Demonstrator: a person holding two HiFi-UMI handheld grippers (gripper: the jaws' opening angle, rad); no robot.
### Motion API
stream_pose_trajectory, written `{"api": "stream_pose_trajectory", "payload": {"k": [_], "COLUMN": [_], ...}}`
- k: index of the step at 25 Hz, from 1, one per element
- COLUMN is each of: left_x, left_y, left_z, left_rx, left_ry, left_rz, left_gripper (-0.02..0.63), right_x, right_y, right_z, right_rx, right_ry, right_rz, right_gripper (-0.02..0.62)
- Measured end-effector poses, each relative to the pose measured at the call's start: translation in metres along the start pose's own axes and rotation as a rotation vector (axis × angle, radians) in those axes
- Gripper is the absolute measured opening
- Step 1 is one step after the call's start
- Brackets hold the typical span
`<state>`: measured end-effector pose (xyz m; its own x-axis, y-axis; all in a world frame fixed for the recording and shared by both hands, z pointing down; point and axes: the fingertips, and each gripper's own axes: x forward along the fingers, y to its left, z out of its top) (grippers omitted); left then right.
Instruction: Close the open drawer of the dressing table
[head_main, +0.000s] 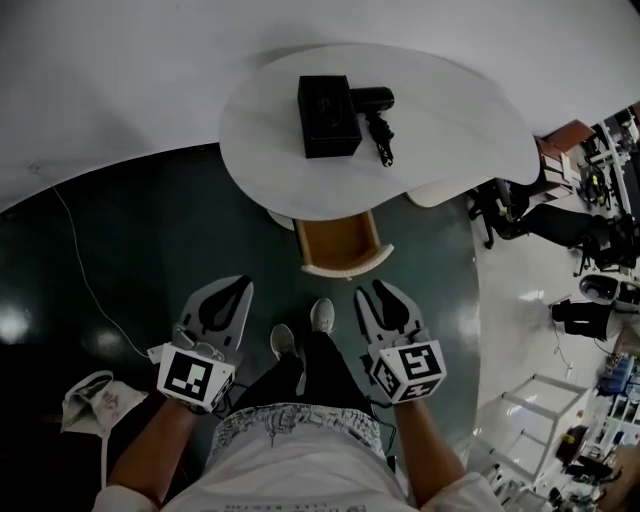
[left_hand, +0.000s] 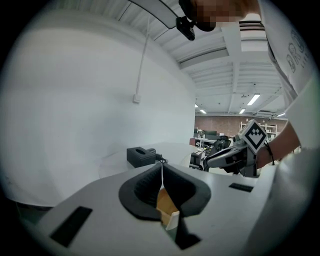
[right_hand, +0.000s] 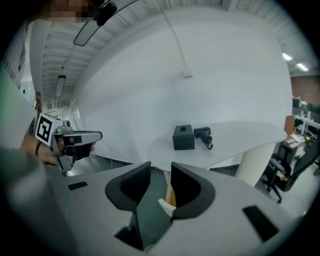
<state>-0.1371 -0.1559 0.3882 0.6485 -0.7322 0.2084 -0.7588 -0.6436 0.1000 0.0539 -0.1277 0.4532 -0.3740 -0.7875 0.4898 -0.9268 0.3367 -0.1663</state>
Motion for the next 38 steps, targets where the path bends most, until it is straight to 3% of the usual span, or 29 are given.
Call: {"api": "stream_pose_trajectory", "payload": {"k": [15,28,38], "left_x": [0.053,0.065,0.063], "left_y": [-0.006,-0.011,-0.008], "left_z": [-0.084,-0.148,-0.178], "left_rx": [-0.036,-0.079,-0.102], "left_ry": [0.181,0.321,0.378], "left_rz": [0.019,0.034,0.044], "left_gripper": [0.023,0.023,0.023], "right_x": [0.063,0.128,0.155], "right_y": [-0.074,-0.105,-0.112], "right_z": [-0.127,-0.252,-0.298], "right_rx": [0.107,0.186,0.184], "right_ry": [0.187,0.363,0.436], "right_rz": [-0.047,-0.059,-0.044], "right_gripper": [0.138,0.138,0.152]}}
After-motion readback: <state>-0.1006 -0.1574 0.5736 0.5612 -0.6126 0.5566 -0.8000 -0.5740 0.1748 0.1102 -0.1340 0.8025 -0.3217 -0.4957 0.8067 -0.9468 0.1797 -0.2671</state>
